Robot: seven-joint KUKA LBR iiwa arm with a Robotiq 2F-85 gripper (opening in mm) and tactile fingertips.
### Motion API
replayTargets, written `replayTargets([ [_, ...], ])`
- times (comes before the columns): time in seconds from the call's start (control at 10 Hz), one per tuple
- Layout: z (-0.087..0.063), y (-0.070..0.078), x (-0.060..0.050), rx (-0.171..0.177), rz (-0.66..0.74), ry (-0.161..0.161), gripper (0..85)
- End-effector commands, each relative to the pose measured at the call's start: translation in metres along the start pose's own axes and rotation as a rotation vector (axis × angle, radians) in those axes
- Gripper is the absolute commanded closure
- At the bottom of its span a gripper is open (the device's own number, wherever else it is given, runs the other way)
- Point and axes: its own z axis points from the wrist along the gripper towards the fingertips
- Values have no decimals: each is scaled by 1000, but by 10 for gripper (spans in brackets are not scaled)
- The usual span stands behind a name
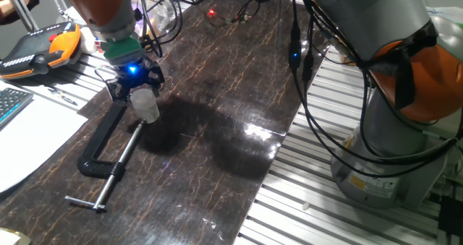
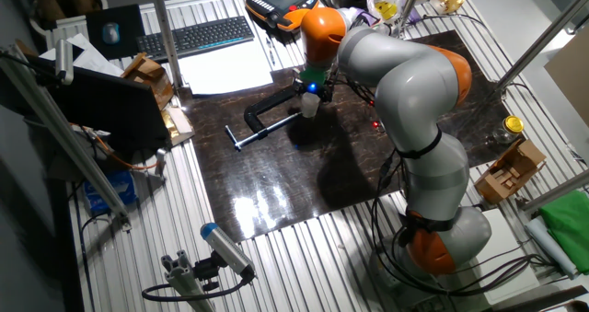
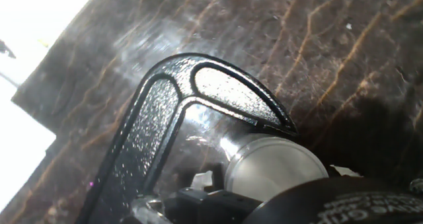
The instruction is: Screw the lid onto the jar
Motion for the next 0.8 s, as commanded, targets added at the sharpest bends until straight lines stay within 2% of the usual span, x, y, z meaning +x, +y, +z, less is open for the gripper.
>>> replayTargets([
  [0.0, 0, 0, 0, 0, -1, 0, 107],
  [0.2, 0, 0, 0, 2, -1, 3, 167],
  [0.7, 0, 0, 0, 10, 41, -9, 157],
])
